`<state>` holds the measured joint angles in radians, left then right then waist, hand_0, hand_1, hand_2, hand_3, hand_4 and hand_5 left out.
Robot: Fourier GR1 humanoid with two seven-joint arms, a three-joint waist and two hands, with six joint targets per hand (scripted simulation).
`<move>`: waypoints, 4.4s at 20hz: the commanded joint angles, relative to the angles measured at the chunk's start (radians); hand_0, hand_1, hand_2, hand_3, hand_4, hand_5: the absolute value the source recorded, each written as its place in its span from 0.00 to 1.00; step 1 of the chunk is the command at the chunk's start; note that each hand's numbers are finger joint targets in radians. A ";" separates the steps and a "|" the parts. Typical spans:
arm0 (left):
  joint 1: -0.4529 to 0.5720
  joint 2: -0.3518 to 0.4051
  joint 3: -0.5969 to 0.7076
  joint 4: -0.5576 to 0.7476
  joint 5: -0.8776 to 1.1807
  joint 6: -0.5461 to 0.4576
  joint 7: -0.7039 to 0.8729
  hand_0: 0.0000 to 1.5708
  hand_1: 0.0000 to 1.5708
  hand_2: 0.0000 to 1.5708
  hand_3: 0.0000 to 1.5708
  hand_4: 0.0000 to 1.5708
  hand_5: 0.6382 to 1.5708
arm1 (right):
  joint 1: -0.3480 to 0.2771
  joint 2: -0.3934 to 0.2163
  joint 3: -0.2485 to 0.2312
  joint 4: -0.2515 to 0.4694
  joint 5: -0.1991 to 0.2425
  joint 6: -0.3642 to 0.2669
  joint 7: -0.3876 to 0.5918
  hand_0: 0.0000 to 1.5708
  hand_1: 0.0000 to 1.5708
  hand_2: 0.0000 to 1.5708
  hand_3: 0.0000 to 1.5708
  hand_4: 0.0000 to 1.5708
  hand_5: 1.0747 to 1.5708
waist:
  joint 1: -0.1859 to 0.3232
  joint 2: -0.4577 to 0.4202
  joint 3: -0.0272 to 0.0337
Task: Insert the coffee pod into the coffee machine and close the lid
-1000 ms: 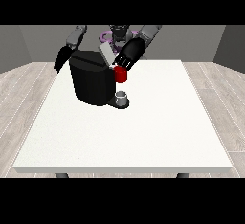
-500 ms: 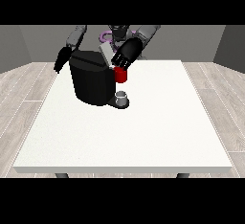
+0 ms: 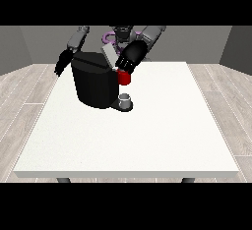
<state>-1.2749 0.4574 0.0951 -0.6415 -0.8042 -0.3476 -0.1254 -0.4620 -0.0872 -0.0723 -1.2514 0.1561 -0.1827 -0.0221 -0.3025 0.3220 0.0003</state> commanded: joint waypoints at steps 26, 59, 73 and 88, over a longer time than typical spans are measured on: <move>-0.023 0.055 -0.006 0.012 -0.087 0.167 -0.146 0.69 0.69 0.68 0.51 0.00 1.00 | -0.076 -0.006 0.014 -0.029 0.031 -0.023 0.050 0.00 0.00 0.00 0.00 0.10 1.00 | -0.030 0.111 -0.0001; 0.316 -0.244 0.174 -0.011 0.180 0.116 -0.186 0.00 0.00 0.00 0.00 0.13 1.00 | 0.248 0.004 -0.019 0.060 -0.009 -0.004 -0.007 0.00 0.00 0.00 0.00 0.00 1.00 | 0.225 -0.356 -0.0031; 0.741 -0.455 0.273 0.033 0.373 0.100 -0.224 0.00 0.00 0.00 0.00 0.28 1.00 | 0.255 -0.012 0.053 -0.091 -0.078 0.168 0.046 0.00 0.00 0.00 0.00 0.12 1.00 | 0.379 -0.642 -0.0007; 0.856 -0.457 0.059 -0.277 0.619 0.039 -0.119 0.00 0.00 0.00 0.00 0.25 1.00 | 0.012 -0.145 -0.172 0.112 -0.215 0.205 0.129 0.00 0.00 0.00 0.00 0.05 1.00 | 0.541 -0.525 0.0002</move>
<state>-0.4728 0.0026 0.2288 -0.8565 -0.2417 -0.3039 -0.2509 -0.3894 -0.2001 -0.1804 -1.1996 0.0006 -0.0012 0.0749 0.2001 -0.2205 0.0004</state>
